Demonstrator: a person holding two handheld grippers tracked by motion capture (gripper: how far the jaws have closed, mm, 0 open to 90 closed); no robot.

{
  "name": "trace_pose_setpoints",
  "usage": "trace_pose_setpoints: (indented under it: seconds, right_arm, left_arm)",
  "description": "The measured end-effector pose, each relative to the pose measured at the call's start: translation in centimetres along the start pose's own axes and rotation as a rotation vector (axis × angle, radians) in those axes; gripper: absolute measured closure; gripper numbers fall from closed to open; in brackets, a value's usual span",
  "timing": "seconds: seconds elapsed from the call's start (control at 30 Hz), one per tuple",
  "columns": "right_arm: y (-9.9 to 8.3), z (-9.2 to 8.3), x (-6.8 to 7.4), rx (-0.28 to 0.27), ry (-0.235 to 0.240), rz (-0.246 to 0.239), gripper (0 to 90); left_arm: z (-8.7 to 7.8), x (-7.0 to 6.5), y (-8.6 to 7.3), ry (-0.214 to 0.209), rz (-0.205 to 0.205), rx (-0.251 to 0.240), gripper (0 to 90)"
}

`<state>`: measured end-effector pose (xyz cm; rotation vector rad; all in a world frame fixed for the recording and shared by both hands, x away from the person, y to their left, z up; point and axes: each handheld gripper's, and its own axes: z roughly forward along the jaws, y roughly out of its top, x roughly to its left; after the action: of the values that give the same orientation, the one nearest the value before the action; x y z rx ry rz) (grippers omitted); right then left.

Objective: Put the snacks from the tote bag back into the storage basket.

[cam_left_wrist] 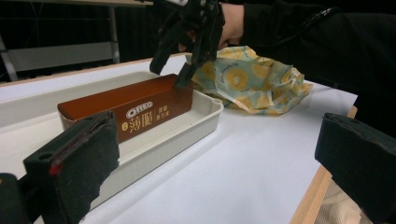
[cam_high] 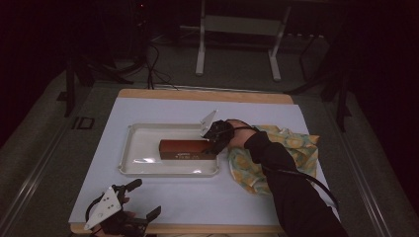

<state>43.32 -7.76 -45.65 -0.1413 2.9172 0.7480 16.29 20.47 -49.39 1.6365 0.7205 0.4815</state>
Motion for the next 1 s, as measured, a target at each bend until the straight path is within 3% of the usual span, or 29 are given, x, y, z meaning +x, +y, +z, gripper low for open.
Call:
trace_pose_setpoints:
  seconds: [0.33,0.6,0.73,1.0]
  right_arm:
    - [0.1,-3.2,0.1,-0.051,-0.046,-0.001,40.3]
    - [-0.4,-5.1,-0.3,-0.058,-0.082,0.056,36.2]
    - [-1.3,-6.4,-0.3,-0.073,-0.146,0.106,27.7]
    - [-2.8,-7.6,-0.5,-0.077,-0.203,0.179,17.2]
  left_arm:
    - [0.0,0.0,0.0,0.003,-0.002,0.000,0.1]
    - [0.0,0.0,0.0,0.003,-0.003,-0.001,0.1]
    - [0.1,0.0,0.0,0.004,-0.001,0.001,0.1]
    - [0.1,0.0,0.0,0.004,-0.002,0.009,0.1]
